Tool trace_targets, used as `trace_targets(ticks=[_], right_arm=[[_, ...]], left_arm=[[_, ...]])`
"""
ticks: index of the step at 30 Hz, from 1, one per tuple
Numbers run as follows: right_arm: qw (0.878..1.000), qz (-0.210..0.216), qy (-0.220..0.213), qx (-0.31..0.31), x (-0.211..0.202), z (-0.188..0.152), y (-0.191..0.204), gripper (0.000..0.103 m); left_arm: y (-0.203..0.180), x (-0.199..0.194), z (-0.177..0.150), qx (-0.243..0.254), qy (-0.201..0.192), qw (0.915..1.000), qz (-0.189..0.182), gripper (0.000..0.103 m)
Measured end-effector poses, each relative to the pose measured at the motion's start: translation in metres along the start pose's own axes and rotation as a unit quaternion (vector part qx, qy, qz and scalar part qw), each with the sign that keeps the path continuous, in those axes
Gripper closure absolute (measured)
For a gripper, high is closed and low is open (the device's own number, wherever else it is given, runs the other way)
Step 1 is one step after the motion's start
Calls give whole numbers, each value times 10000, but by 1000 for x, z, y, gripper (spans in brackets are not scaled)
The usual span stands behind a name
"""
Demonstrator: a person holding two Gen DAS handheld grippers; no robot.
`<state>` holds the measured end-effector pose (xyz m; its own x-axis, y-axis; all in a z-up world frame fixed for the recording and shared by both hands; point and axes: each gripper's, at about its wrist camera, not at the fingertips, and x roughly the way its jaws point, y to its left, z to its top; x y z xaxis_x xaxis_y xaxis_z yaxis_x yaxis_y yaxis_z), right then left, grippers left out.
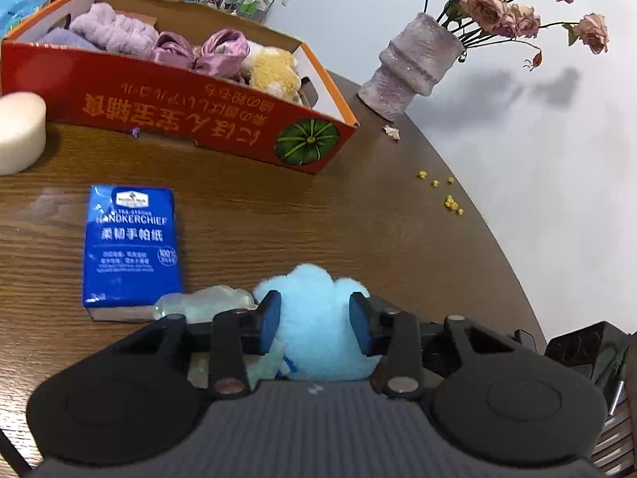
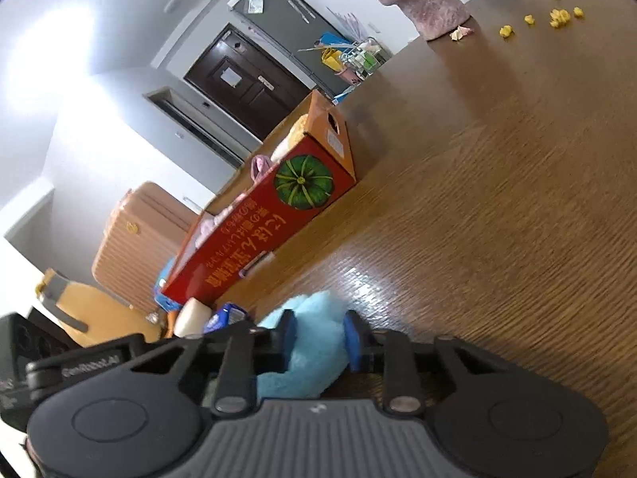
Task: Organize soft objects
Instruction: 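Lift the light blue fluffy toy with both grippers, then carry the fluffy toy over the box and open both grippers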
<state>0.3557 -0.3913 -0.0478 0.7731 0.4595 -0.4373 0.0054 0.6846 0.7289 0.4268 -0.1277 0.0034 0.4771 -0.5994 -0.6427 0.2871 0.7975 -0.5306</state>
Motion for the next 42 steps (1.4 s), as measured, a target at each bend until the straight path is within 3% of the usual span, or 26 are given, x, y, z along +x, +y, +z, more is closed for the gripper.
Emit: trace_targets(ticks=[6,10,12,16,20,24,28,32,38,42], right_arm=[[9998,-113,10,-174,-30,0,-4,88],[9984,170,402,-365,-53,-10,-6,93],[9957,317,670,-560,-60,-21,0,103],[9893,331,1051,-958,-60,-45,15,102],[9913,97,683,-1121,-77,-48,21,90],[9942,47,233,-1049,-87,-34,16,69],[9945,-52,256,-1019,-63,-26,12,67],[9957,-62,388,-843,-38,-31,7,67],[9969,70,364,-688,-43,-33,5,74],[9958,306,-98,-852,-69,-15,30,74]], left_arm=[[-14,-43,-11,214,-447,9988,9,59],[-31,-84,-53,501,-591,9968,-218,52],[-35,-99,-80,626,-594,9961,-171,45],[-23,-96,-111,487,-398,9980,68,43],[-9,-85,-109,344,-439,9981,252,43],[-2,-68,-92,60,-443,9989,-166,44],[-3,-49,-78,-180,-530,9978,-349,46],[6,-31,-72,-532,-333,9969,-467,64],[11,-32,-78,-776,-286,9948,-590,69],[-9,-53,-70,-540,-548,9931,-880,69]])
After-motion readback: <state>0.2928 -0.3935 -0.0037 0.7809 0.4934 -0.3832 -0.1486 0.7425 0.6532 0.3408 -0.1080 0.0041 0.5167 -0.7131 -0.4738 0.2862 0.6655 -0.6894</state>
